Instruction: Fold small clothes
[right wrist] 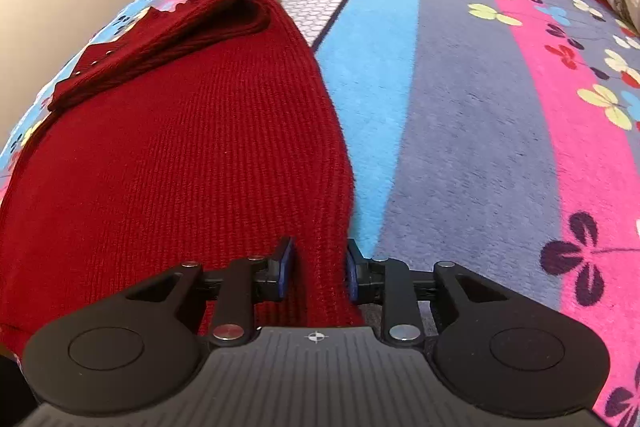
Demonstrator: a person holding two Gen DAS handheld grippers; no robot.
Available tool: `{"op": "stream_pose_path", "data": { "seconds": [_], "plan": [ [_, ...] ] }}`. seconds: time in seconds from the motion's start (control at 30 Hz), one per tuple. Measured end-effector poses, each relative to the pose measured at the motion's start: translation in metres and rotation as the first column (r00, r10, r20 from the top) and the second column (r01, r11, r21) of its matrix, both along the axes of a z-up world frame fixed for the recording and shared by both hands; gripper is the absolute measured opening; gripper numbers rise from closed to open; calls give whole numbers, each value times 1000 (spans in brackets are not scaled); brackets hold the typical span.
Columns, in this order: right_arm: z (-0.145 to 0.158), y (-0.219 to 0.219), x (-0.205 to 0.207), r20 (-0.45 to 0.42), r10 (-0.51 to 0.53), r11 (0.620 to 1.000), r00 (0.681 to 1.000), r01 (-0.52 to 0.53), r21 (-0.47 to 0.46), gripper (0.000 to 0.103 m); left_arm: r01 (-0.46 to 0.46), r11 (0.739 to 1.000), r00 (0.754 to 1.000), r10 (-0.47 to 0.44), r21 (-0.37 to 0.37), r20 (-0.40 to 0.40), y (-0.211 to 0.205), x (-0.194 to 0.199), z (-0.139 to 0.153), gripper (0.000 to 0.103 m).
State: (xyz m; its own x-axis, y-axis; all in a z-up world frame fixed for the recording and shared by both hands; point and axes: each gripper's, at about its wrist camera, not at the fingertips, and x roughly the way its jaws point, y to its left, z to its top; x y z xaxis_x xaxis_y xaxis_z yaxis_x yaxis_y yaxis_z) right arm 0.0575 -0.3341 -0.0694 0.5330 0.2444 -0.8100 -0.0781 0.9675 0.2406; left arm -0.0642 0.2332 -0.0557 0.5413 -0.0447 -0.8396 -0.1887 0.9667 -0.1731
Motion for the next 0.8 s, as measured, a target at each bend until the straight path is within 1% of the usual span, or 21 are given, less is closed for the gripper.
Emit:
{"op": "stream_pose_path", "data": {
  "seconds": [0.03,0.07,0.13,0.17,0.23,0.27,0.3,0.33,0.37,0.4,0.47,0.5,0.53,0.57,0.6,0.67,0.7,0.73,0.8],
  "plan": [
    [2,2,-2,13,7,1000,1000,-7,-10,13,0,1000,999,0,5,32,0,-2,5,12],
    [4,2,-5,33,11,1000,999,-10,-15,13,-3,1000,998,2,9,61,-2,-4,11,12],
    [14,-2,-7,75,-7,1000,997,6,14,12,-15,1000,994,13,13,110,-3,-8,21,12],
    [19,-4,-9,102,-22,999,995,18,35,12,-20,1000,993,19,9,119,-3,-9,22,12],
    [25,-8,-11,130,-36,998,991,30,48,12,-24,1000,995,25,-6,97,-2,-6,19,12],
    [24,-9,-9,120,-42,998,992,37,43,12,-18,1000,998,19,-14,62,-3,-4,14,13],
    [19,-9,-7,90,-48,998,995,45,35,13,-6,1000,1000,6,-19,21,-3,-2,7,13],
    [10,-8,-3,33,-45,999,998,44,22,14,7,1000,1000,-7,-17,-20,-4,1,1,17],
    [2,-7,-1,-18,-31,999,999,31,10,20,17,1000,999,-17,4,-45,-7,2,-4,20],
    [-4,-4,0,-44,-20,1000,999,20,-9,21,25,1000,999,-25,18,-44,-8,3,-4,20],
    [0,2,-1,-26,-1,999,1000,0,-38,23,30,999,999,-29,14,-38,-8,4,-2,20],
    [2,2,-1,-20,6,1000,1000,-7,-31,23,27,1000,999,-26,13,-37,-7,3,-2,20],
    [2,2,-2,-20,4,1000,1000,-4,-22,23,20,1000,1000,-20,16,-23,-6,1,-1,13],
    [3,2,-4,-14,1,1000,1000,-1,-21,16,13,1000,1000,-13,20,7,-5,0,2,12],
    [5,3,-4,2,3,1000,1000,-3,-21,13,12,1000,999,-13,17,49,-5,-3,8,12],
    [15,0,-9,68,-7,1000,998,6,9,12,12,1000,992,-13,13,124,-5,-9,19,12],
    [20,-2,-10,101,-13,999,995,10,32,12,12,1000,989,-14,14,147,-5,-10,23,12],
    [27,-4,-14,140,-19,999,990,12,51,12,12,1000,988,-13,9,153,-6,-10,24,12],
    [31,-5,-13,163,-27,999,986,19,50,12,17,1000,993,-15,-12,114,-8,-4,20,12]
  ]
}}
